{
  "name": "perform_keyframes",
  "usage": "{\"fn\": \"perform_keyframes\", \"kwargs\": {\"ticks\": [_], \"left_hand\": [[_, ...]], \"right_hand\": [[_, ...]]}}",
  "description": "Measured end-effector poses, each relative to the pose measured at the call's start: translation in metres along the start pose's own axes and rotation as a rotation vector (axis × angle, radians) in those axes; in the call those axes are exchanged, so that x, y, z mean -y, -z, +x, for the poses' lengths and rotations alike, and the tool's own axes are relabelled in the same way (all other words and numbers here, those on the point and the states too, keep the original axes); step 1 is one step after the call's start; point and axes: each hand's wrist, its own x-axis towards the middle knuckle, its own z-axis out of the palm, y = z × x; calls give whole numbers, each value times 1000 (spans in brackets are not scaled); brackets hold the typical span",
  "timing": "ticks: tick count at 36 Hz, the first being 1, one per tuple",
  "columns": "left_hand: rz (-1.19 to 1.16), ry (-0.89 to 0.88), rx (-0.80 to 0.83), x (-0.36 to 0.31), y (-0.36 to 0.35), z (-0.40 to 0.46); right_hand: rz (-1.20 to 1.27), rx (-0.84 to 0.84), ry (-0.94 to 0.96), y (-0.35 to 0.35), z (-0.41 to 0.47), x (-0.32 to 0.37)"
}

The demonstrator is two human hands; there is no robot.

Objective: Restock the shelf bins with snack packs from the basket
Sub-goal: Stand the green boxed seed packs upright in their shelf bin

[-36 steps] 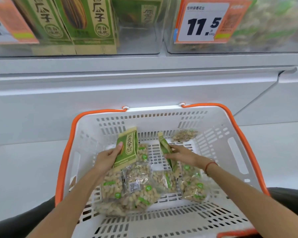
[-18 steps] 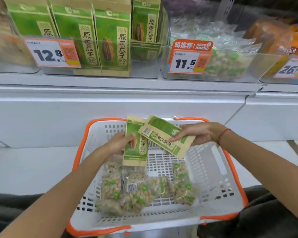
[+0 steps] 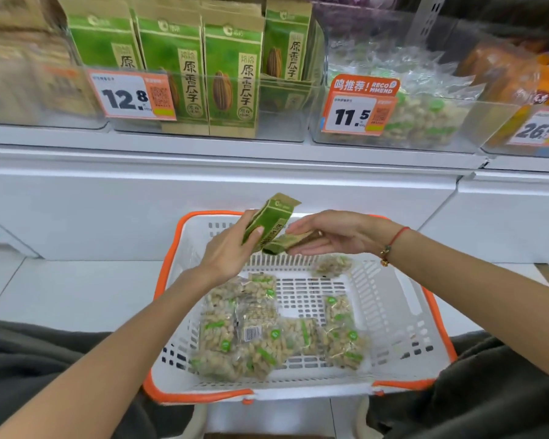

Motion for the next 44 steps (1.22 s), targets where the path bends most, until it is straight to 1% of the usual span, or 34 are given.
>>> {"fn": "perform_keyframes", "kwargs": {"ticks": [2,4,5,7,9,11,14,16,18,20,24,26,28,31,32,33,36,37,38,39,41,44], "left_hand": [[-67,15,51,0,-1,0],[-231,75,75,4,-4,2],[-333,116,81,3,-5,3],[-497,186,83,3,-5,4],[-584,240,106,0,-3,5],[-639,298,123,0,-1,6],[-704,398,146,1,0,9],[-779,409,179,-3,-1,11],[-819,346,238,-16,0,10],[-803,310,251,-29,1,10],[-774,203,168,-36,1,14],[-761,121,93,-38,7,16],[-746,58,18,-41,13,20],[-790,-19,-96,-51,26,27],[-799,-44,-146,-55,31,29],[-790,-79,-197,-60,37,33],[-722,-200,-309,-81,60,49],[-679,-242,-328,-90,70,56],[-625,-285,-347,-100,81,62],[-561,-336,-368,-109,92,69],[-428,-443,-410,-126,117,82],[-305,-515,-412,-143,153,102]], "right_hand": [[68,49,-1,-4,-3,6],[90,113,-15,-5,-7,12],[69,115,-12,-4,-8,13],[25,36,10,0,-7,14],[6,-89,64,3,-5,12],[36,-169,123,7,-4,11],[123,-140,148,10,-5,12],[230,-86,136,9,-5,12],[327,-59,138,5,-3,14],[351,-76,177,1,0,16],[321,-118,284,-2,2,24],[272,-157,341,1,-1,32],[148,-255,418,1,-10,41],[-89,-512,521,3,-24,58],[-146,-562,560,5,-29,64],[-200,-561,601,9,-34,70],[-413,-371,671,18,-49,91],[-449,-329,732,19,-53,98],[-456,-331,810,21,-57,105],[-456,-373,903,23,-61,113],[-480,-531,1088,25,-70,130],[-517,-767,1278,33,-76,153]]}}
